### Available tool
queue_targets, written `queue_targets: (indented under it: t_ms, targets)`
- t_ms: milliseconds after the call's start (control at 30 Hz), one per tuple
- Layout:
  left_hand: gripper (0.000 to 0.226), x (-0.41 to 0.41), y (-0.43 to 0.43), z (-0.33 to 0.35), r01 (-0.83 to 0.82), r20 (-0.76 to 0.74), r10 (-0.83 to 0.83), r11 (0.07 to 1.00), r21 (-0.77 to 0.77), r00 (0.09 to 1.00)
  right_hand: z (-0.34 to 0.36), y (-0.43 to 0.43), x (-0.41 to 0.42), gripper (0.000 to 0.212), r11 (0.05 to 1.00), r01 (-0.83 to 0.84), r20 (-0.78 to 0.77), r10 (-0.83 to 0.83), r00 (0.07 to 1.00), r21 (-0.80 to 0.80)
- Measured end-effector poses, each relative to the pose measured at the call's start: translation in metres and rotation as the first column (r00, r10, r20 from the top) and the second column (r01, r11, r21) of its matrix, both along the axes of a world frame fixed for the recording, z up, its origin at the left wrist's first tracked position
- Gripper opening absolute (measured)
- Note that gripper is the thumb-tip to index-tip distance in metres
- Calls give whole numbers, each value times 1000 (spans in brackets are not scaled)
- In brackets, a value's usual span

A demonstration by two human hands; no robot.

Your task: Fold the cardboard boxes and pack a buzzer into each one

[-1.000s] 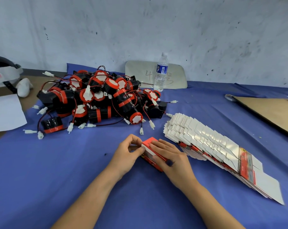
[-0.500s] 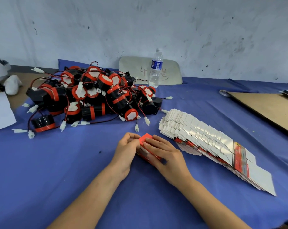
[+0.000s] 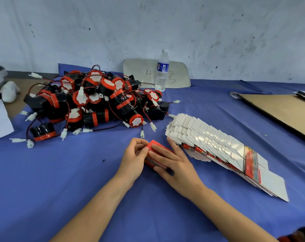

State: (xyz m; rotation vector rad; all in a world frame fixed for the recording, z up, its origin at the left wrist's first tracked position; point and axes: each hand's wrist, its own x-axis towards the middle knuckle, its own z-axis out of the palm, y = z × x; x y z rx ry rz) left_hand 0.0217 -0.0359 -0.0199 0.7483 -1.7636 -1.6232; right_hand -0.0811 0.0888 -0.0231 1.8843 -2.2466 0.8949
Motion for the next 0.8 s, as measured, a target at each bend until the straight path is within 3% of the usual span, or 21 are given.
queue_targets:
  t_ms: [67,167,233,300,367,433,533,600,667,733,800]
  targets:
    - [26,0,3,-2,-14,-1,14,995,-103,1000,-2,4,0,55,996,17,20,-19,1000,86]
    - [33,3,6,-5,-15,-37,11,993,-115,999,-5,9,6,57,993,41,-42,-36,998,112]
    - [31,5,5,-5,-1,-91,-2,999,-37,996,1,12,11,51,999,53,-11,-53,999,-13]
    - [26,5,4,-4,4,-154,6,998,62,988,8,20,16,41,955,141,175,-96,980,-262]
    - [26,5,4,-4,19,-189,0,995,101,982,14,34,23,35,814,370,500,-115,858,-448]
    - [27,5,5,-5,45,-199,-26,995,92,980,17,56,32,32,597,610,739,-43,673,-521]
    - [29,5,3,-7,66,-192,-58,997,36,980,17,101,34,28,202,825,845,30,534,-528]
    - [30,4,3,-9,95,-168,-95,995,-9,981,18,137,29,26,-70,882,884,8,468,-467]
    - [31,6,-1,-11,113,-164,-118,993,-43,979,16,168,20,28,-274,881,918,-11,397,-384]
    - [32,5,-1,-12,136,-155,-145,989,-65,977,15,197,10,42,-385,883,962,-71,264,-270]
    - [33,4,-2,-14,139,-154,-149,988,-72,977,19,214,1,54,-366,920,977,-203,70,-142]
